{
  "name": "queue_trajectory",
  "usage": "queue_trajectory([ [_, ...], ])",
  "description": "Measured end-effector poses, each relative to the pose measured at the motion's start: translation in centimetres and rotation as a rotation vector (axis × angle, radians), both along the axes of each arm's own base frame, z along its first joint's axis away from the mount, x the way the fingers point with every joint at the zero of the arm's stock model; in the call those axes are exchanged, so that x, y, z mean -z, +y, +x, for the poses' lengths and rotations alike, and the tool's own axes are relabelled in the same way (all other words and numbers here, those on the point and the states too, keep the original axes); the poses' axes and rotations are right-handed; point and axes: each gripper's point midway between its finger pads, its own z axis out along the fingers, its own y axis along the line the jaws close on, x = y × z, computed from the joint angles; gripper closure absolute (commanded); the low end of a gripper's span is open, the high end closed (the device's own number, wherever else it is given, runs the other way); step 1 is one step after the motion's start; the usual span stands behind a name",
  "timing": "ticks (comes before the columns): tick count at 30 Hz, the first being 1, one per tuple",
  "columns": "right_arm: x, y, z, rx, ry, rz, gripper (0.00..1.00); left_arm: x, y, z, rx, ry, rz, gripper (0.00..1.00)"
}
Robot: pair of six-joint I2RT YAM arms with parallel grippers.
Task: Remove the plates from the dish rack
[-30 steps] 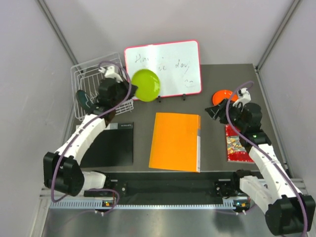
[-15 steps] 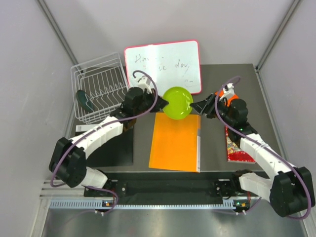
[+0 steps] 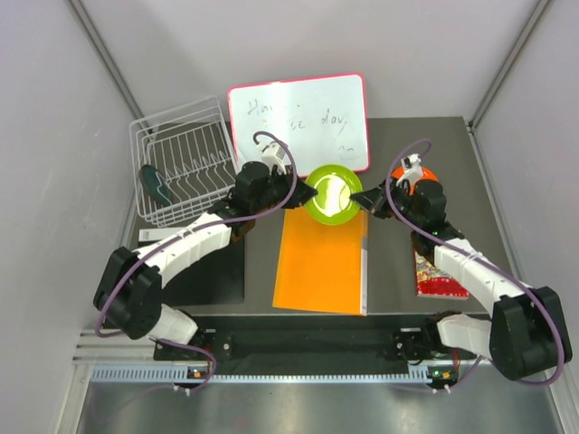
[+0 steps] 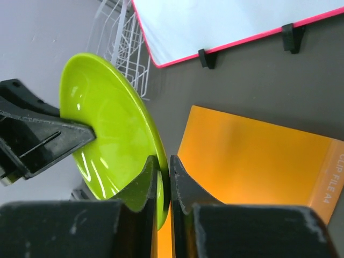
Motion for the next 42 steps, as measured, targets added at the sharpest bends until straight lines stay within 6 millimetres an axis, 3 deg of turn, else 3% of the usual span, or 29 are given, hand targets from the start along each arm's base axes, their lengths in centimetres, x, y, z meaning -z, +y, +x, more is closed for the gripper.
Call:
queue_trajectory([
  [1, -0.2, 0.0, -0.1, -0.003, -0.005, 0.003, 1.00, -0.1, 0.0, 0.1, 0.000, -0.005, -0.001, 0.36],
  [3, -0.9, 0.0, -0.3, 0.000, -0.025, 0.000, 1.00, 0.1, 0.2, 0.2, -0.011, -0.023, 0.025, 0.20],
  [4, -1.0, -0.4, -0.6, 0.014, -0.027, -0.017, 1.00, 0.4, 0.4, 0.4, -0.030, -0.026, 0.041, 0.01],
  [7, -0.8, -2.7, -0.5, 0.103, -0.019, -0.077, 1.00, 0.9, 1.7, 1.4, -0.103, -0.060, 0.113, 0.01],
  [11, -0.6, -8.4, 0.3, 0.283, 0.010, -0.162, 1.00, 0.9, 4.8, 2.7, -0.229, -0.106, 0.235, 0.01],
  [17, 0.5, -18.8, 0.7, 0.571, 0.071, -0.235, 1.00, -3.5, 10.6, 4.5, -0.435, -0.223, 0.329, 0.01],
  [21, 2.2, -23.1, 1.1, 0.656, 0.151, -0.269, 1.00, -6.3, 15.1, 5.3, -0.589, -0.273, 0.354, 0.01],
  [25, 4.5, -24.6, 2.9, 0.634, 0.236, -0.268, 1.00, -7.3, 20.6, 6.5, -0.758, -0.276, 0.381, 0.01],
  [27, 5.0, -24.6, 3.8, 0.610, 0.245, -0.260, 1.00, -7.1, 24.1, 7.1, -0.846, -0.257, 0.401, 0.01],
  [28, 6.7, -24.8, 4.4, 0.596, 0.290, -0.254, 1.00, -7.0, 25.2, 7.2, -0.874, -0.248, 0.409, 0.01],
  [30, 7.9, -24.9, 5.3, 0.578, 0.319, -0.244, 1.00, -6.3, 28.1, 7.4, -0.945, -0.219, 0.432, 0.01],
  [35, 9.1, -25.7, 8.7, 0.550, 0.335, -0.223, 1.00, -4.8, 31.1, 7.4, -1.012, -0.173, 0.457, 0.01],
  [42, 10.3, -27.0, 13.1, 0.529, 0.331, -0.212, 0.99, -1.9, 33.6, 8.4, -1.058, -0.091, 0.476, 0.01],
])
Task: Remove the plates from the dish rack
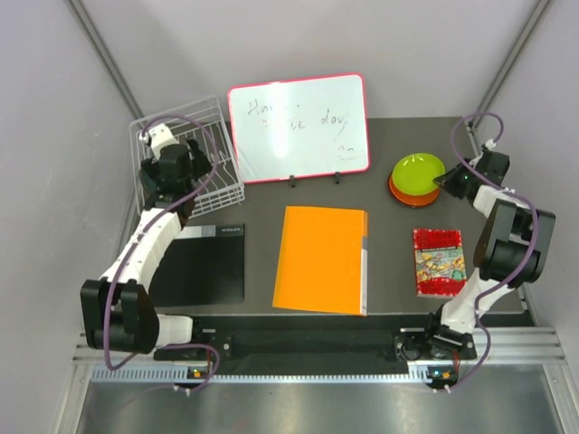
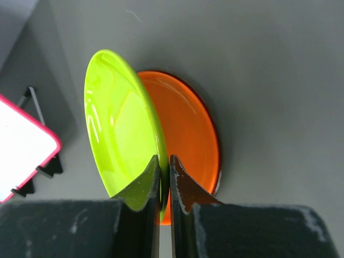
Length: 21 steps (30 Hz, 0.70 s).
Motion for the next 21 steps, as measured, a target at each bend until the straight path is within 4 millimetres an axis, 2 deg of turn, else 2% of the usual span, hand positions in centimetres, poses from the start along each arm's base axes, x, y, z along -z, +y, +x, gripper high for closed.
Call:
queue_trajectory([
  [3, 1.6, 0.0, -0.1, -0.004, 0.037, 0.009, 0.91, 1.7, 0.9, 0.5, -0.022, 0.035, -0.020, 0.01],
  [5, 2.5, 0.1, -0.2, -0.007, 0.057, 0.018, 0.58, 2.5, 1.4, 0.7, -0.033, 0.052, -0.029, 0.01],
  [6, 2.7, 0.1, -0.3, -0.008, 0.063, 0.020, 0.47, 2.7, 1.7, 0.8, -0.039, 0.057, -0.034, 0.01],
  [7, 3.0, 0.1, -0.4, -0.008, 0.071, 0.021, 0.40, 2.8, 1.9, 0.8, -0.046, 0.058, -0.040, 0.01],
  [10, 2.9, 0.4, -0.4, -0.027, 0.066, 0.021, 0.30, 2.8, 2.6, 0.8, -0.062, 0.053, -0.050, 0.01],
  [14, 3.0, 0.1, -0.9, -0.033, 0.081, -0.004, 0.27, 2.8, 3.6, 0.7, -0.082, 0.053, -0.055, 0.01],
  [16, 2.4, 0.0, -1.5, -0.030, 0.088, -0.024, 0.26, 2.8, 4.7, 0.5, -0.107, 0.052, -0.055, 0.01],
  [18, 0.8, -0.3, -2.1, -0.019, 0.077, -0.061, 0.25, 2.8, 5.7, 0.3, -0.138, 0.052, -0.052, 0.01],
  [21, -3.2, -0.9, -2.7, 0.006, 0.013, -0.132, 0.25, 2.6, 7.2, 0.0, -0.180, 0.049, -0.043, 0.01],
])
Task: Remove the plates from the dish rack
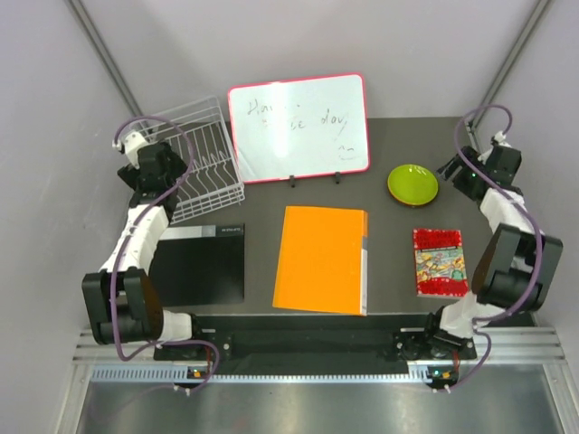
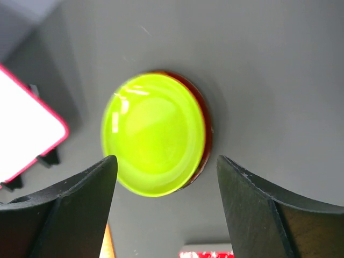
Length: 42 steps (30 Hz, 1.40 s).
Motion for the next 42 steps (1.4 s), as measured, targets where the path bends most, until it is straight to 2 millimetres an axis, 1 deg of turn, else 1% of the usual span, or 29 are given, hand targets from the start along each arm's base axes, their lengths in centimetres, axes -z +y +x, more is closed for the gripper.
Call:
queue_trajectory([
  [3, -3.7, 0.2, -1.2, 0.007, -0.091, -0.046, 0.25, -0.1, 1.8, -0.5, -0.051, 0.000, 0.009, 0.02],
  [4, -4.4, 0.5, -1.7, 0.005, -0.114, -0.055, 0.25, -0.1, 2.2, -0.6, -0.065, 0.000, 0.012, 0.03],
  [6, -4.8, 1.2, -3.0, -0.001, -0.134, -0.059, 0.25, -0.2, 3.3, -0.9, -0.096, 0.002, 0.018, 0.04],
  [8, -4.1, 1.9, -4.1, -0.008, -0.132, -0.054, 0.26, -0.1, 4.0, -1.1, -0.115, 0.006, 0.024, 0.06],
  [11, -2.2, 2.9, -5.4, -0.019, -0.098, -0.030, 0.28, 0.2, 4.8, -0.5, -0.131, 0.009, 0.029, 0.12],
  [12, -1.3, 3.2, -5.9, -0.025, -0.080, -0.020, 0.28, 0.6, 5.0, -0.3, -0.134, 0.017, 0.030, 0.14],
  [15, 0.0, 4.0, -6.5, -0.038, -0.054, 0.002, 0.29, 2.1, 5.3, 0.4, -0.138, 0.046, 0.028, 0.14],
  [17, 0.2, 4.4, -6.6, -0.049, -0.052, 0.009, 0.30, 3.5, 5.5, 0.8, -0.146, 0.077, 0.028, 0.15],
  [22, 0.0, 4.9, -6.2, -0.069, -0.079, 0.008, 0.32, 6.3, 6.2, 1.6, -0.170, 0.142, 0.024, 0.15],
  [25, 0.6, 5.0, -6.1, -0.073, -0.079, 0.010, 0.32, 7.4, 6.4, 1.6, -0.181, 0.165, 0.022, 0.16],
  [27, 1.4, 5.0, -6.2, -0.074, -0.064, 0.017, 0.33, 7.8, 6.6, 1.6, -0.189, 0.174, 0.023, 0.17],
  [31, 3.3, 5.4, -6.6, -0.080, -0.022, 0.036, 0.36, 8.4, 7.0, 1.8, -0.204, 0.183, 0.023, 0.23],
  [32, 3.6, 5.5, -6.6, -0.081, -0.015, 0.040, 0.37, 8.6, 7.0, 1.8, -0.206, 0.185, 0.020, 0.27],
  [33, 3.8, 5.5, -6.6, -0.082, -0.010, 0.043, 0.38, 8.9, 7.2, 1.9, -0.209, 0.187, 0.018, 0.35],
  [34, 4.0, 5.6, -6.7, -0.083, -0.006, 0.045, 0.38, 9.1, 7.3, 2.0, -0.212, 0.187, 0.015, 0.38],
  [39, 4.3, 5.9, -6.4, -0.097, -0.014, 0.050, 0.39, 10.4, 7.8, 2.4, -0.222, 0.192, -0.004, 0.42],
  [40, 4.4, 5.9, -6.4, -0.098, -0.013, 0.051, 0.39, 10.7, 7.9, 2.5, -0.223, 0.194, -0.006, 0.49],
  [42, 4.7, 6.0, -6.4, -0.099, -0.008, 0.053, 0.39, 11.1, 7.9, 2.7, -0.223, 0.194, -0.012, 0.51],
])
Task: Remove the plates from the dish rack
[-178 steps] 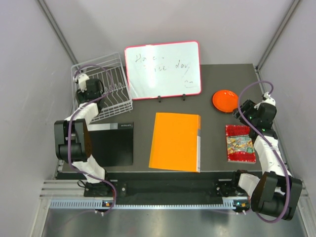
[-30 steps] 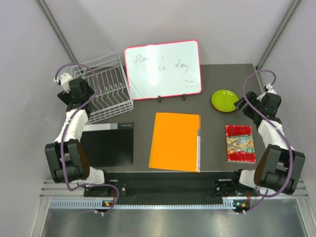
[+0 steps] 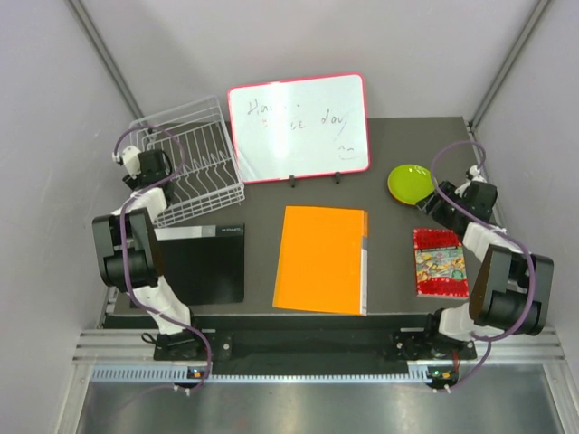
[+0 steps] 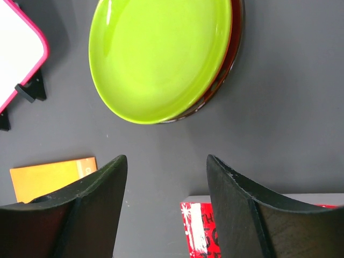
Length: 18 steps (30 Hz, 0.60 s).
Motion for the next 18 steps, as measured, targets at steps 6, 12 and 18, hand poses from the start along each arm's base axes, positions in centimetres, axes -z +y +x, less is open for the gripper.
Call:
queue_trajectory([
  [6, 0.9, 0.2, -0.1, -0.005, 0.014, 0.006, 0.40, -0.1, 0.5, 0.1, -0.012, -0.001, 0.011, 0.78],
  [12, 1.1, 0.2, -0.1, -0.005, 0.011, 0.006, 0.41, -0.2, 0.2, 0.5, 0.081, 0.036, 0.048, 1.00],
  [18, 1.7, 0.6, -0.6, -0.012, 0.029, 0.010, 0.40, -0.5, -0.2, 0.5, 0.123, 0.033, 0.046, 1.00],
])
